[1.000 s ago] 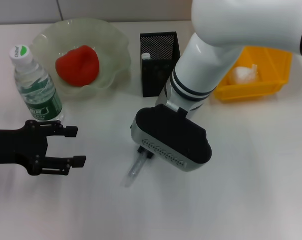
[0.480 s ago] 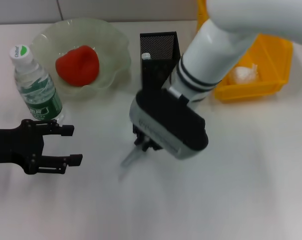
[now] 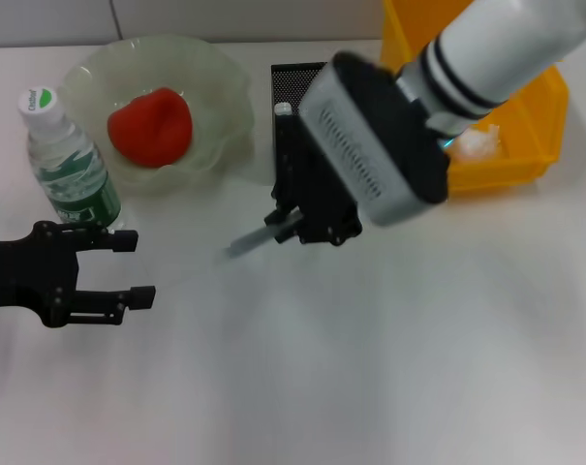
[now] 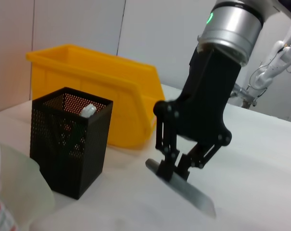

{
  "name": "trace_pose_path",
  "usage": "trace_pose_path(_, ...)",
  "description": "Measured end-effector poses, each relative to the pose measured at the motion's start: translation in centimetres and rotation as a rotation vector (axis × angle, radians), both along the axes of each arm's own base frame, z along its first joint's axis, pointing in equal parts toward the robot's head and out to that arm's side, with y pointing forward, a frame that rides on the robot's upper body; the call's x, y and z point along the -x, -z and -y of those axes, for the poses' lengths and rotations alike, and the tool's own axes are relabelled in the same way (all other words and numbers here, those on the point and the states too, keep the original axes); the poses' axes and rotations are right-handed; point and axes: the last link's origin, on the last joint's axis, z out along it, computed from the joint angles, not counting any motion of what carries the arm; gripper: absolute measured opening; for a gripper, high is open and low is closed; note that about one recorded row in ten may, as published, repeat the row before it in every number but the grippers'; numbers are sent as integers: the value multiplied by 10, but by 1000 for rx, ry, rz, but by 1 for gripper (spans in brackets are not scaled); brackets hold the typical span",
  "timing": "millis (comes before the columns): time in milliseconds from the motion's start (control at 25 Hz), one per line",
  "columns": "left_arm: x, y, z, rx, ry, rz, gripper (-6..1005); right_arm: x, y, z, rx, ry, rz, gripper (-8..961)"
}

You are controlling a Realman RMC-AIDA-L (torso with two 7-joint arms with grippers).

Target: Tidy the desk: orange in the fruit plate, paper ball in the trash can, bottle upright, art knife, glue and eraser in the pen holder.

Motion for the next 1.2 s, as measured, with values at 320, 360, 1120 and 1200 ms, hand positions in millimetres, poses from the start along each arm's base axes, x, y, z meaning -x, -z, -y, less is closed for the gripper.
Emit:
trace_pose_path(320,-3,-1,-3,-16,6,11,812,-8,-30,-6,-50,170,-245,136)
trace_pose_path(360,-3,-1,-4,-23,4,15,812,-10,-33,-6,-55,192,-279,135)
trace_pose_path(1120,-8,8,-3,-42,8,55,811,-43,-79,-18,-166,610,-849,135)
trace_pose_path(1200,-8,9,-3,-48,4,62,811,-49,-82,-20,-181,651,-886,134)
